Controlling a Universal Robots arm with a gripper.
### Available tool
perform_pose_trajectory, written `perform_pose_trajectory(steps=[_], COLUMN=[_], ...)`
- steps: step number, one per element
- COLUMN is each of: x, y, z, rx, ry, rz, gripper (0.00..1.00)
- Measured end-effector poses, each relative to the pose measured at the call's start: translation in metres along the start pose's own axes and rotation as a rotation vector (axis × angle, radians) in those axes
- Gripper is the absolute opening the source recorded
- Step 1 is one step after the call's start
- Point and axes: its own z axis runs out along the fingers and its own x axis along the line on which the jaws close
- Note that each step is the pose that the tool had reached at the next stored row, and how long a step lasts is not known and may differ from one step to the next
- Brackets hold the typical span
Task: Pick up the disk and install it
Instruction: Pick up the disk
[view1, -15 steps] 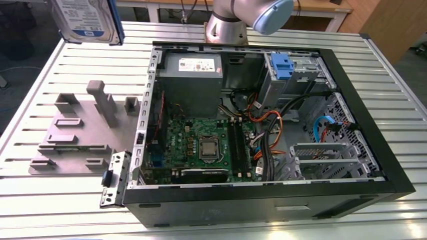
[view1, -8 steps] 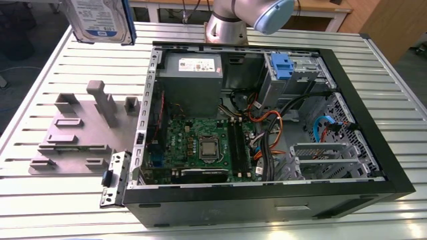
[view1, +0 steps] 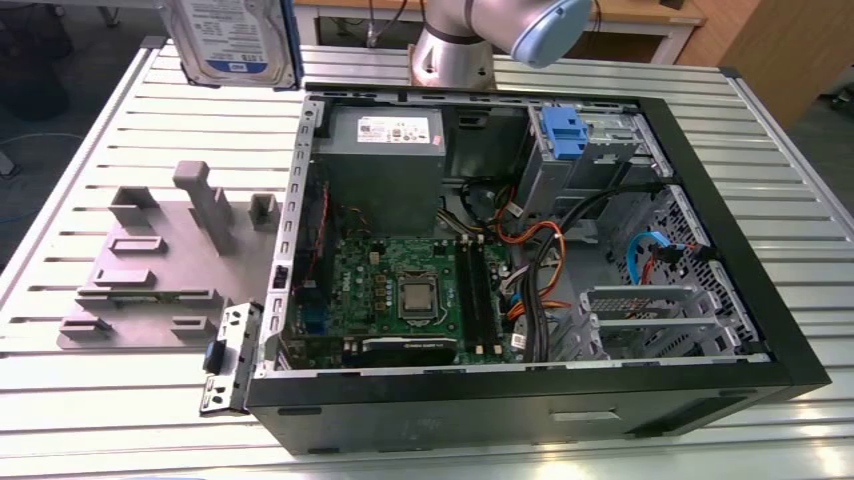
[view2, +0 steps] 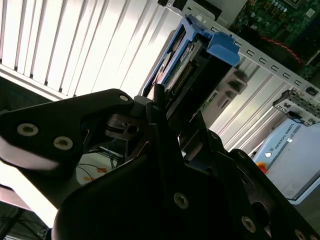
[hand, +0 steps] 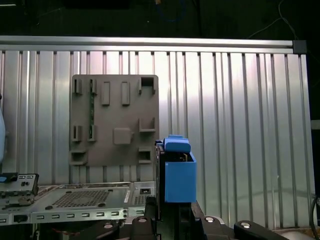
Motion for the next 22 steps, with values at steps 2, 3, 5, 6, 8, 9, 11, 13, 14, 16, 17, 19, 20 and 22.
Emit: perform_pose_trajectory(steps=[2, 3, 5, 6, 8, 9, 11, 13, 14, 16, 17, 19, 20, 22], x=[-0.0008, -0.0012, -0.0018, -0.0021, -0.0026, -0.0028, -0.0034, -0.0040, -0.0045, -0.0053, -0.0058, -0.0067, -0.0071, -0.0080], y=[-0.0076, -0.0113, -0.0190, -0.0226, -0.0291, -0.0321, -0.0379, -0.0443, -0.0477, -0.0549, -0.0587, -0.0668, -0.0707, -0.0787], z=[-0.0001, -0.0002, -0.0003, -0.0003, -0.0004, -0.0005, -0.0005, -0.0004, -0.0004, -0.0005, -0.0005, -0.0005, -0.0005, -0.0006], rx=[-0.0001, -0.0001, -0.0001, 0.0000, -0.0001, -0.0001, -0.0001, 0.0001, 0.0000, -0.0001, -0.0001, -0.0001, 0.0001, -0.0001], ry=[0.0001, 0.0001, 0.0000, 0.0000, 0.0000, 0.0001, 0.0001, 0.0000, 0.0000, 0.0001, 0.0001, 0.0000, 0.0000, 0.0001], rz=[0.000, 0.000, 0.000, 0.000, 0.000, 0.000, 0.000, 0.000, 0.000, 0.000, 0.000, 0.000, 0.000, 0.000], gripper=[0.35, 0.35, 0.35, 0.35, 0.35, 0.35, 0.35, 0.35, 0.35, 0.35, 0.35, 0.35, 0.35, 0.35])
